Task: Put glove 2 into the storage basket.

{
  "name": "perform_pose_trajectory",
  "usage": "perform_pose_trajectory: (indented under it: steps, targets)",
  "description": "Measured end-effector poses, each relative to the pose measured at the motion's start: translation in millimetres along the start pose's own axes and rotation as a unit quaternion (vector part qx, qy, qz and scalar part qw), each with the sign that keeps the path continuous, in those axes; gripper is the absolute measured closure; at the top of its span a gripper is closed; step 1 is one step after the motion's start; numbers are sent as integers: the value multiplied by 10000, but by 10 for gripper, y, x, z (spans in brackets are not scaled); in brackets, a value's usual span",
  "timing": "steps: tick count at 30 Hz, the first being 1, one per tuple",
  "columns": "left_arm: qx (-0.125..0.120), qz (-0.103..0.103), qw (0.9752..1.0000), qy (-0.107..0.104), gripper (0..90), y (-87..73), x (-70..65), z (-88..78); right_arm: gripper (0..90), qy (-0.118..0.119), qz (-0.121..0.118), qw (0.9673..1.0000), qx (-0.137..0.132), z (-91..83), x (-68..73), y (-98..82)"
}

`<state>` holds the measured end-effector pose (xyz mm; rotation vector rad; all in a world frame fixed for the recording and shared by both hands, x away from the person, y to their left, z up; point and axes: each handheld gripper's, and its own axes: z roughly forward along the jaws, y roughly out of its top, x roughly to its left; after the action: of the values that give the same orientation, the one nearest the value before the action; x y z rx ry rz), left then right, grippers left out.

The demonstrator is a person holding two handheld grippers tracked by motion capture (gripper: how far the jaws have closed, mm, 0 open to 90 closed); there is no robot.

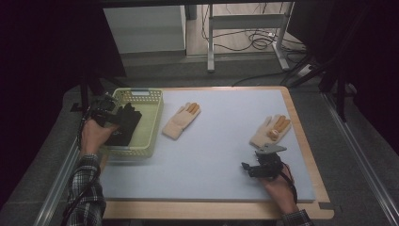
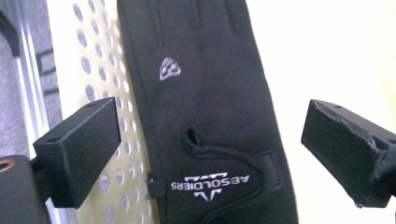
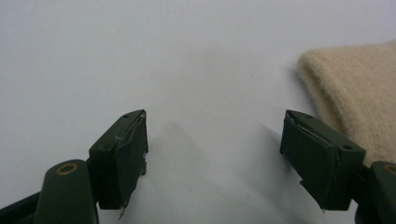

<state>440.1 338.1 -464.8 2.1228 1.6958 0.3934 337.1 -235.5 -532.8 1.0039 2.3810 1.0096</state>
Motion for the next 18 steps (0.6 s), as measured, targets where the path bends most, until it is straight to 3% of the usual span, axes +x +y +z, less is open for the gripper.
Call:
perform_pose_trajectory:
  steps: [2, 7, 12, 18]
  targets:
    - [-227, 75, 9997, -60, 50, -14, -29, -38, 231, 2, 3, 10000, 1, 0, 0, 0]
    - [-518, 396, 9978, -99, 27, -46, -138, -100, 229, -5, 1, 10000, 0, 0, 1, 0]
    - [-932, 649, 9931, -289, 6, -75, -293, -194, 228, -9, 3, 10000, 3, 0, 1, 0]
    - [-1159, 997, 9874, -414, 0, -128, -530, -272, 226, -11, 0, 10000, 17, -2, 0, 1]
